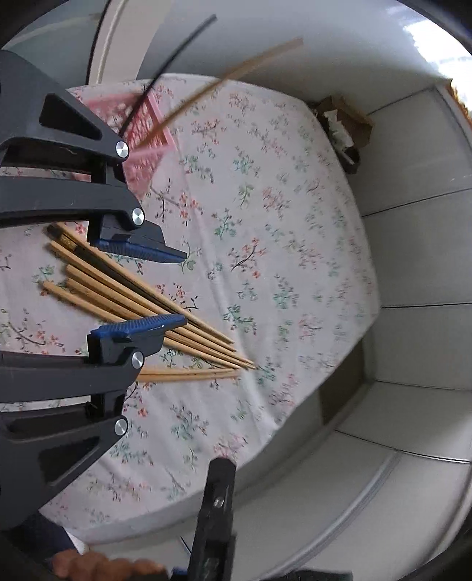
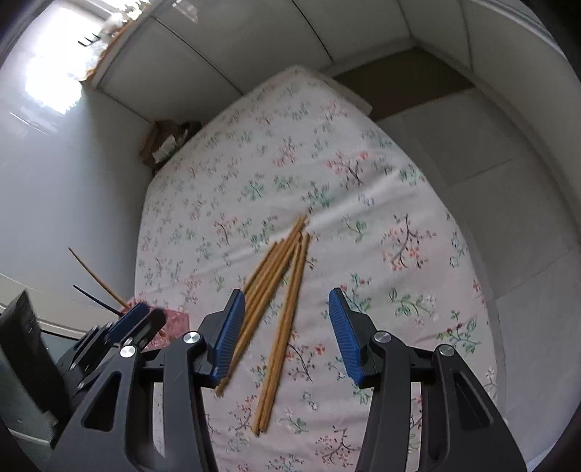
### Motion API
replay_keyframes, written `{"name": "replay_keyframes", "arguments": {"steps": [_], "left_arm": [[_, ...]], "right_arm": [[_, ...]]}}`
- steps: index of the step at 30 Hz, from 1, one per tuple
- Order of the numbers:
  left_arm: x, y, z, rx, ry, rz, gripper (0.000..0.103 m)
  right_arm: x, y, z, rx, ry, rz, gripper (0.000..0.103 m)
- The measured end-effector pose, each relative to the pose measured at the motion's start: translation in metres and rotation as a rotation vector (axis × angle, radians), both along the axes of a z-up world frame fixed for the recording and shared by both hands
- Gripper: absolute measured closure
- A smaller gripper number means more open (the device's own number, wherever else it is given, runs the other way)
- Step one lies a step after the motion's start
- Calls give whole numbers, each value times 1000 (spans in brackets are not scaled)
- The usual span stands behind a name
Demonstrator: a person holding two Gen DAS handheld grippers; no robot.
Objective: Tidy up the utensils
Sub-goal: 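Grasp a wooden chopstick from the pile with the left tool while the right tool approaches the pile, then grasp a wooden chopstick with the right tool while the left tool lifts its chopstick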
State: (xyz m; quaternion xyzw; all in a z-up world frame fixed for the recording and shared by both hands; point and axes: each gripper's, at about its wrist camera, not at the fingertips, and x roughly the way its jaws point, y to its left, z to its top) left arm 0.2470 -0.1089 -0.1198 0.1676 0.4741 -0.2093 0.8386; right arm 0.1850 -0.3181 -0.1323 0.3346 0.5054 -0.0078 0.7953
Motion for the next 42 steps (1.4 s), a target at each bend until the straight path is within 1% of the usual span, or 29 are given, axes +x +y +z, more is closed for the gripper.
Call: {"name": "replay_keyframes", "arguments": {"steps": [2, 4, 5, 8, 11, 14, 16, 17, 18, 20, 21, 24, 26, 27, 30, 31, 34, 35, 38, 40, 41, 42], "left_arm": [[4, -7, -14, 19, 48, -5, 74], [12, -15, -31, 49, 92, 12, 67], [16, -16, -38, 58, 105, 18, 67], [24, -19, -54, 94, 136, 30, 67], [33, -24, -65, 133, 141, 31, 67], [38, -25, -74, 152, 160, 40, 67], [42, -25, -82, 161, 183, 35, 76], [44, -25, -86, 165, 192, 34, 77], [45, -26, -86, 169, 184, 37, 77], [49, -26, -89, 177, 187, 42, 82], [52, -25, -91, 174, 194, 53, 84], [58, -24, -92, 159, 204, 46, 89], [61, -23, -93, 160, 216, 52, 90], [65, -24, -93, 147, 235, 67, 91], [68, -15, -92, 63, 335, 118, 94], [68, -13, -91, 44, 350, 124, 96], [64, -10, -91, 1, 377, 143, 97], [63, -10, -91, -11, 379, 140, 97], [61, -12, -92, 16, 344, 139, 97], [59, -12, -91, 5, 336, 148, 97], [60, -10, -87, -15, 327, 155, 97], [52, -8, -81, -32, 315, 159, 97]], "right_arm": [[0, -1, -1, 27, 3, 4, 54], [0, -3, -1, 49, 6, 2, 54], [0, -3, -1, 51, 7, 1, 54], [0, -6, 1, 61, 3, -4, 54], [0, -7, 2, 72, 0, -4, 54], [0, -8, 4, 78, -3, 0, 54], [0, -8, 4, 77, -3, 1, 54], [0, -8, 3, 77, -2, 2, 54], [0, -8, 3, 79, 0, 2, 54], [0, -8, 3, 78, -1, 4, 54], [0, -8, 4, 77, -2, 5, 54], [0, -8, 4, 78, -3, 7, 54], [1, -8, 2, 79, 3, 8, 54], [2, -8, 1, 78, 7, 7, 54], [4, -7, -3, 70, 21, 11, 54], [5, -7, -4, 67, 26, 14, 54], [8, -3, -8, 58, 44, 37, 54], [9, -1, -10, 55, 49, 43, 54], [13, 5, -15, 27, 70, 70, 54], [17, 11, -21, 8, 91, 94, 54], [19, 15, -26, 6, 107, 108, 54], [21, 19, -32, 2, 125, 123, 56]]}}
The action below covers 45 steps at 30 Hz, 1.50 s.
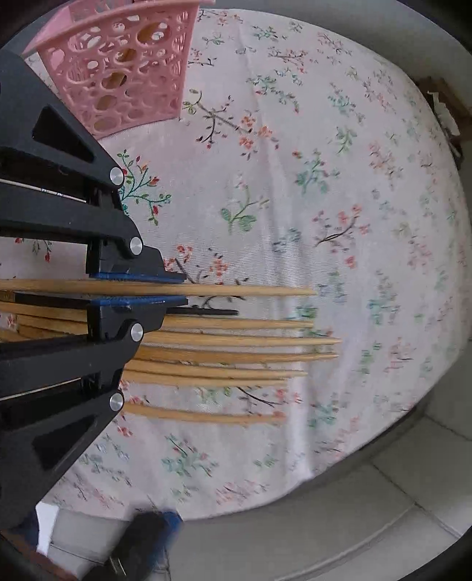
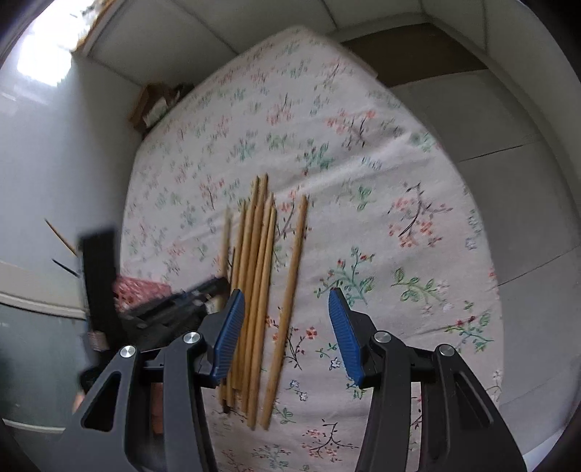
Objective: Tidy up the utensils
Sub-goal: 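Grasp a wooden chopstick with the right tool while the left tool lifts its chopstick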
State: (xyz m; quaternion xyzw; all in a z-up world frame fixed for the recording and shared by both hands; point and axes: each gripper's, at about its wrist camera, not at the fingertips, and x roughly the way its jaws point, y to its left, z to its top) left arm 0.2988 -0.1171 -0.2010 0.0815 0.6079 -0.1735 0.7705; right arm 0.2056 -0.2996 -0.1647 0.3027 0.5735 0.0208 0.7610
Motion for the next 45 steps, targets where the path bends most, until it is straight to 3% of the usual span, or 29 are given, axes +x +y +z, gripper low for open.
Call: {"name": "replay_keyframes", "arguments": {"steps": [2, 5, 11, 19, 21, 23, 25, 28, 34, 38, 45], "left_arm": [[-2, 4, 16, -28, -35, 2, 97], [-10, 7, 37, -79, -87, -6, 97], [-36, 18, 75, -158, -223, -12, 97], [-51, 28, 114, -269, -316, -22, 97], [-54, 30, 121, -293, -338, -24, 97], [-57, 33, 128, -310, -357, -19, 97], [-57, 35, 133, -321, -374, -15, 97], [-60, 42, 139, -338, -396, -10, 97], [-62, 61, 154, -375, -453, 6, 97], [-63, 79, 166, -392, -504, 34, 97], [-50, 139, 181, -451, -607, 171, 97]], "right_arm": [[3, 6, -11, -18, 30, 21, 71], [10, 13, -27, -35, 69, 32, 77], [24, 26, -43, -55, 104, 47, 77], [36, 46, -42, -169, 87, 61, 75], [39, 55, -41, -234, 70, 72, 78], [43, 65, -41, -313, 54, 89, 94], [42, 68, -39, -339, 50, 83, 96], [34, 60, -12, -306, -21, 42, 96], [11, 44, 51, -280, -273, 5, 96], [4, 40, 70, -250, -380, -5, 96], [-10, 40, 101, -216, -549, -16, 96]]}}
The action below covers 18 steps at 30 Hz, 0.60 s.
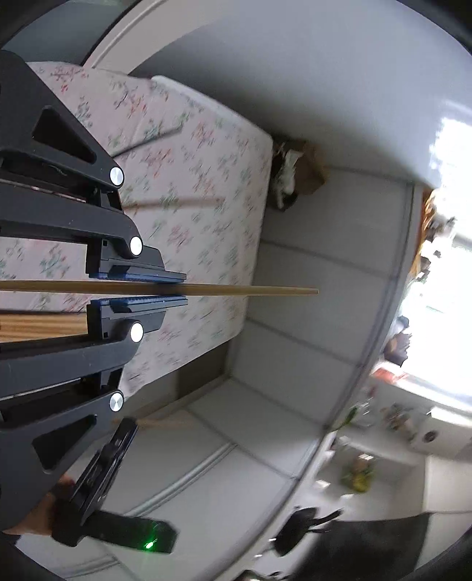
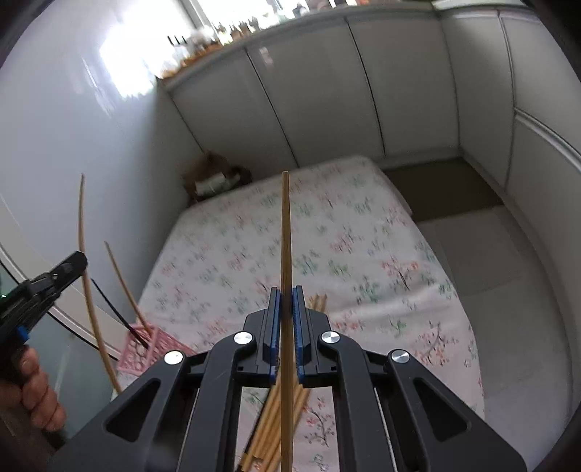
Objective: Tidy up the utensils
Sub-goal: 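Carry both chopsticks over the pink holder, drop them in, open both tools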
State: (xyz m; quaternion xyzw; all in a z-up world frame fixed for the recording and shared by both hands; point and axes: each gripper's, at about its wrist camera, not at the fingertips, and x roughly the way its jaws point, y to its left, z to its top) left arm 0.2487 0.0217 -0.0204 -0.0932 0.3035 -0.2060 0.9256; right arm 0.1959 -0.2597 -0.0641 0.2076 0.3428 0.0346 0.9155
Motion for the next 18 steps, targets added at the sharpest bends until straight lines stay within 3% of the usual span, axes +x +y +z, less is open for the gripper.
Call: {"name": "replay_keyframes", "arguments": {"steps": [6, 10, 18], "left_arm": [[0, 31, 4, -27, -66, 104, 97], [-4, 34, 4, -5, -129, 150, 97], [-1, 34, -14, 48, -182, 202, 97]], "right_arm": [[-16, 11, 29, 7, -197, 35, 96], [-27, 24, 43, -13, -293, 66, 96], [-39, 50, 53, -78, -377, 113, 96]]}}
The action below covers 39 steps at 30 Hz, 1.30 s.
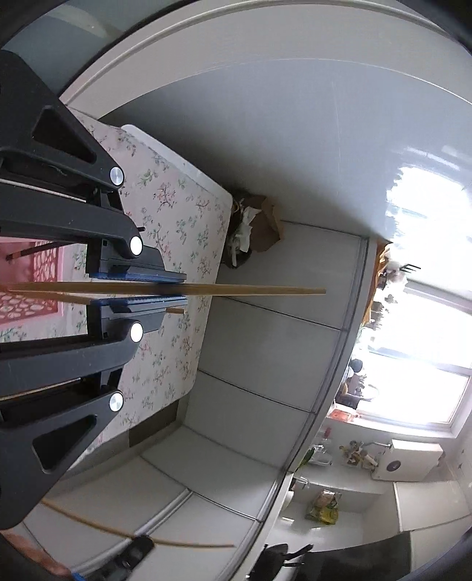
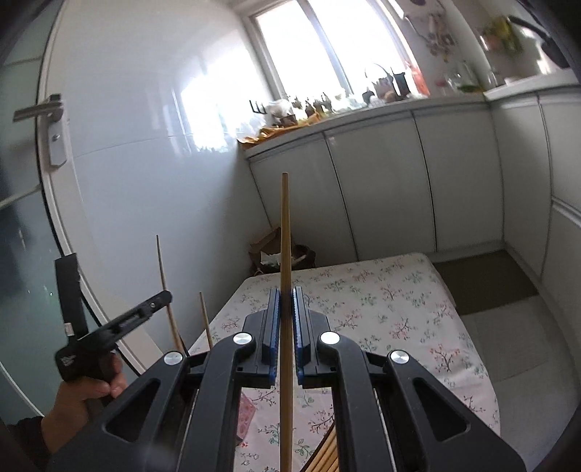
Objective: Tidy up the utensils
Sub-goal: 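Carry both chopsticks over the pink holder, drop them in, open both tools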
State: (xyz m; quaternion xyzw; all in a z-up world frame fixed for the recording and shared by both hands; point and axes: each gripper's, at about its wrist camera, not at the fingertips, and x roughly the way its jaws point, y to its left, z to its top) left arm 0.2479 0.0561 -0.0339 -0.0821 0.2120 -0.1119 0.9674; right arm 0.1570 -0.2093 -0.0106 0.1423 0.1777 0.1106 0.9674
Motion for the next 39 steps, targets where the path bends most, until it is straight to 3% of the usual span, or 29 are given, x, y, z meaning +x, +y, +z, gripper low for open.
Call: {"name": "replay_keyframes", "arguments": {"steps": [4, 11, 12, 13, 17, 19, 25, 28, 34, 39], "left_arm": [[0, -7, -13, 80, -4, -6, 97], [5, -12, -30, 160, 104, -41, 95], [7, -11, -30, 163, 134, -42, 85], [9, -8, -28, 158, 160, -44, 77], [1, 14, -3, 54, 156, -16, 72], [-4, 22, 10, 17, 148, 0, 58], [-6, 30, 29, 15, 208, 19, 57], [-2, 37, 30, 6, 251, 21, 56], [10, 71, 24, -94, 315, 80, 55], [10, 82, 21, -123, 341, 81, 55]], "right_arm": [[1, 8, -1, -12, 6, 16, 96], [11, 18, -9, -16, 25, 35, 96], [12, 21, -11, -17, 31, 35, 96], [14, 24, -14, -14, 42, 39, 96], [22, 33, -24, -2, 79, 49, 96], [27, 35, -27, 21, 92, 46, 96], [52, 58, -24, 94, 55, 29, 96], [62, 81, -19, 124, -23, 21, 96], [77, 133, -27, 18, -107, -12, 96], [81, 158, -43, -83, -97, 14, 96]]}}
